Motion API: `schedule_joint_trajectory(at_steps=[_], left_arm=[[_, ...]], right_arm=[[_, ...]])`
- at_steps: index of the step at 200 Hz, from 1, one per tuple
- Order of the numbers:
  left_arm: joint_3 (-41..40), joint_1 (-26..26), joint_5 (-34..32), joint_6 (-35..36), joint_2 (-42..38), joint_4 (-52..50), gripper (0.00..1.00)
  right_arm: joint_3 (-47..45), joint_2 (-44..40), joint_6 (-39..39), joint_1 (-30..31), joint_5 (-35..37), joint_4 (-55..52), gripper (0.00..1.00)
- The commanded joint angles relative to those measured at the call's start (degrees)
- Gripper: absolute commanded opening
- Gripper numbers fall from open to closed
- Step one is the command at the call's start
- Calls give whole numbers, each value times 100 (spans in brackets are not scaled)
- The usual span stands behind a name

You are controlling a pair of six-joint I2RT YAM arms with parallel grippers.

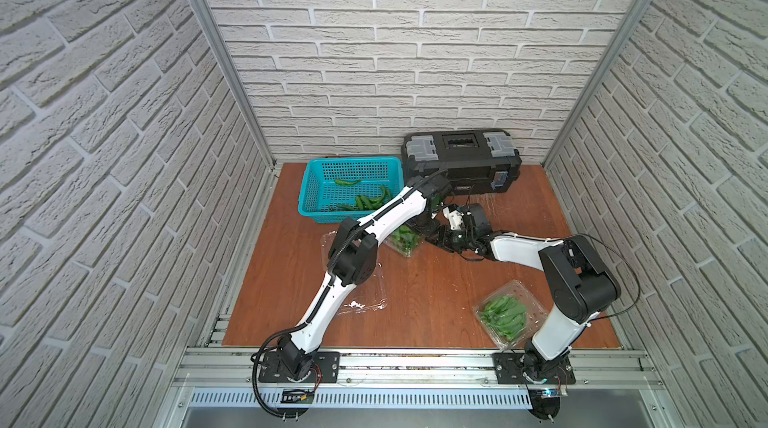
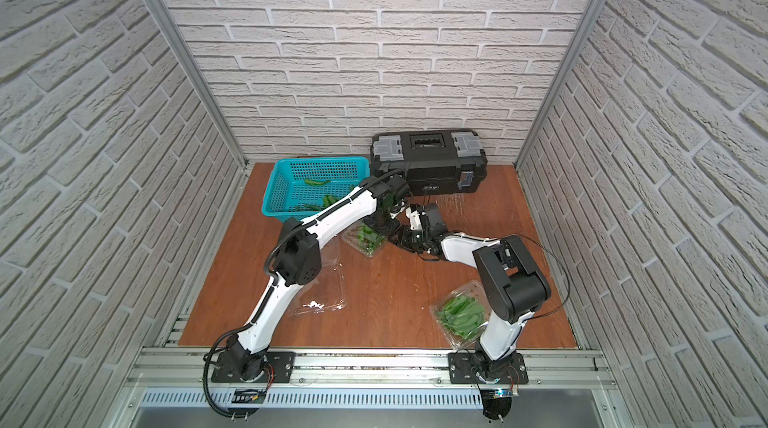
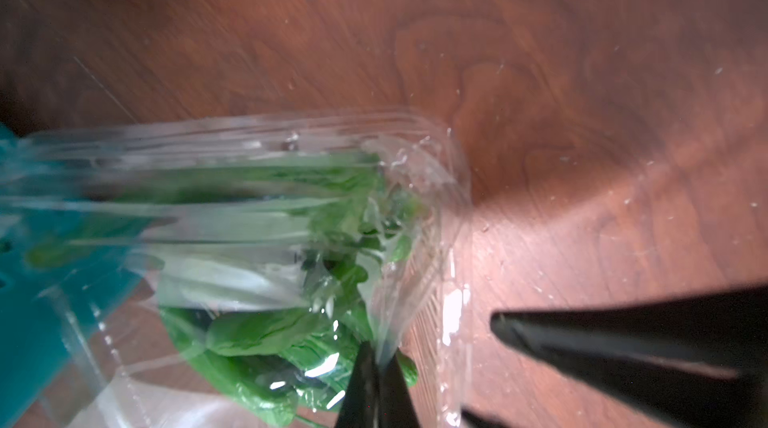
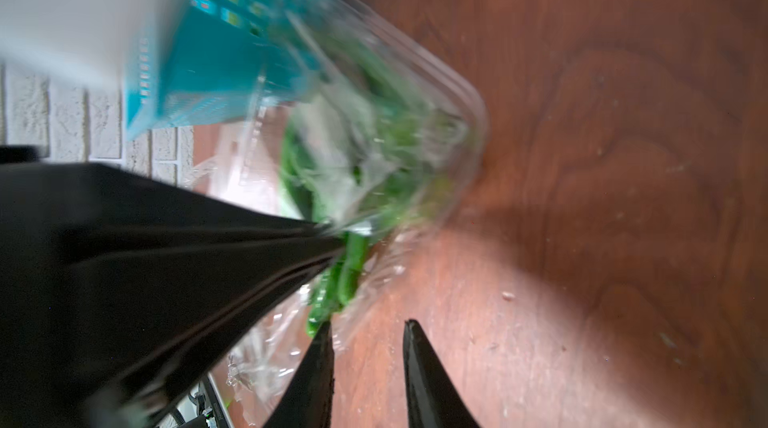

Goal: Take small green peppers out of containers
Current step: Open the packing box at the center of the board.

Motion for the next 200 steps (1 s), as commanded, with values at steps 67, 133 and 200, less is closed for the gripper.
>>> schedule_joint_trajectory(at_steps=[67, 133, 200], left_arm=[[-193, 115, 607, -129, -195, 364, 0], [-1167, 494, 1525, -562, -916, 1378, 0], [-3577, 1230, 2838, -1365, -2365, 3646, 0]], right_arm=[[374, 348, -11, 58, 163, 126, 30], [403, 569, -41, 110, 712, -428, 29], [573, 384, -569, -55, 1932, -1990, 29]])
